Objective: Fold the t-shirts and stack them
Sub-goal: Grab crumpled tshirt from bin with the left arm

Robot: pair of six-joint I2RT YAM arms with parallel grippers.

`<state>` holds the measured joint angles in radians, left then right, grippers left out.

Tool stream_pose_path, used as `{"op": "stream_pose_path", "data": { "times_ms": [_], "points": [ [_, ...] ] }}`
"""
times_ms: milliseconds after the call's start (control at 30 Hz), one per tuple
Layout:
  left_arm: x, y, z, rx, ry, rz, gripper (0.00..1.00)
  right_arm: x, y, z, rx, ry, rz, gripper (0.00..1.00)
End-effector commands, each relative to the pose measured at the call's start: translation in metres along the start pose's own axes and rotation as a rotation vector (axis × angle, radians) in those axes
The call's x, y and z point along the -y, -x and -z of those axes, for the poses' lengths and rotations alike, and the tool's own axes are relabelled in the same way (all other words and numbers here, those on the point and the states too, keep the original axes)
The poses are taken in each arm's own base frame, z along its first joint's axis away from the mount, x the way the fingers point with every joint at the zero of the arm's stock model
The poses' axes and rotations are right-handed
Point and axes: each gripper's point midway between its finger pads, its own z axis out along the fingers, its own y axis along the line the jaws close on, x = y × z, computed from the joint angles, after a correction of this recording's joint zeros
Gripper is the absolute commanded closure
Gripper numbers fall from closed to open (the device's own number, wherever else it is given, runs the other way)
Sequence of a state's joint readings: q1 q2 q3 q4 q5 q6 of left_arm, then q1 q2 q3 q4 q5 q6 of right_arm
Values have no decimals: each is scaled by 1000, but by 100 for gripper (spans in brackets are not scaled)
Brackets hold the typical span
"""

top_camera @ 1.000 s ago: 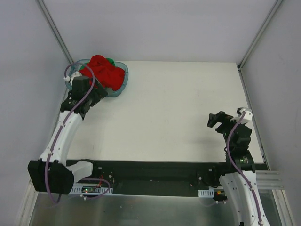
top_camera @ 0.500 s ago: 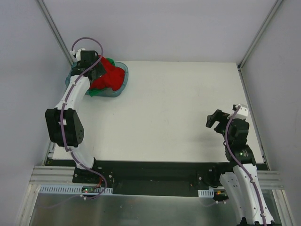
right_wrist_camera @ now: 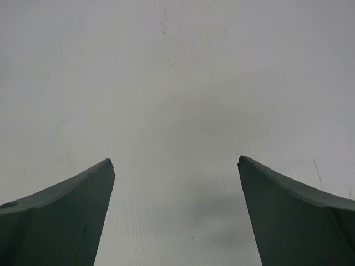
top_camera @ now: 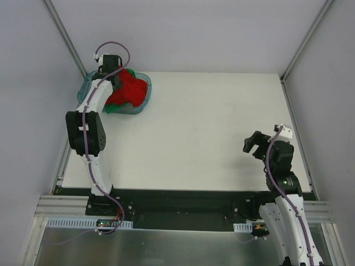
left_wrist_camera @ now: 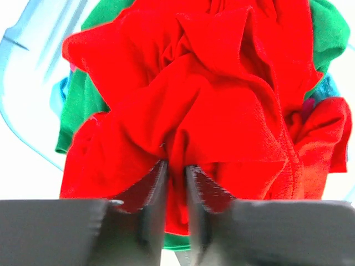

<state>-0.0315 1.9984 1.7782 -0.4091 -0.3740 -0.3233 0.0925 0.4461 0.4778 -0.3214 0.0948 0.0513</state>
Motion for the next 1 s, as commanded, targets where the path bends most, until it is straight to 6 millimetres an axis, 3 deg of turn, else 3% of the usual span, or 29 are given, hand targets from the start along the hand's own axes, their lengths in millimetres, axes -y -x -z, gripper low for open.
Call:
{"op": "stream_pose_path", "data": {
  "times_ms": [0, 167, 267, 333, 400, 633, 767, 900, 967],
  "points": [
    [-5, 25, 11, 48, 10, -68, 100, -1, 20, 9, 52, -12, -8, 4],
    [3, 43, 37, 83, -72, -88, 100, 1, 23, 13, 80, -18, -13, 4],
    [14, 67, 76, 140, -181, -52, 100, -1, 26, 13, 99, -6, -12, 4],
    [27, 83, 111, 179, -303, -24, 100, -2, 28, 14, 108, 1, -15, 4],
    [37, 104, 160, 240, -430, 8, 100, -2, 29, 15, 113, 1, -15, 4],
    [85, 125, 316, 362, -918, -18, 100, -12, 25, 12, 75, 49, -4, 4],
    [106, 123, 390, 439, -1074, -71, 100, -16, 23, 11, 54, 68, -2, 4],
    [135, 99, 454, 457, -1264, -160, 100, -20, 24, 12, 61, 96, -1, 4],
    [147, 88, 474, 435, -1350, -182, 100, -22, 23, 13, 63, 108, -2, 4]
  ]
}}
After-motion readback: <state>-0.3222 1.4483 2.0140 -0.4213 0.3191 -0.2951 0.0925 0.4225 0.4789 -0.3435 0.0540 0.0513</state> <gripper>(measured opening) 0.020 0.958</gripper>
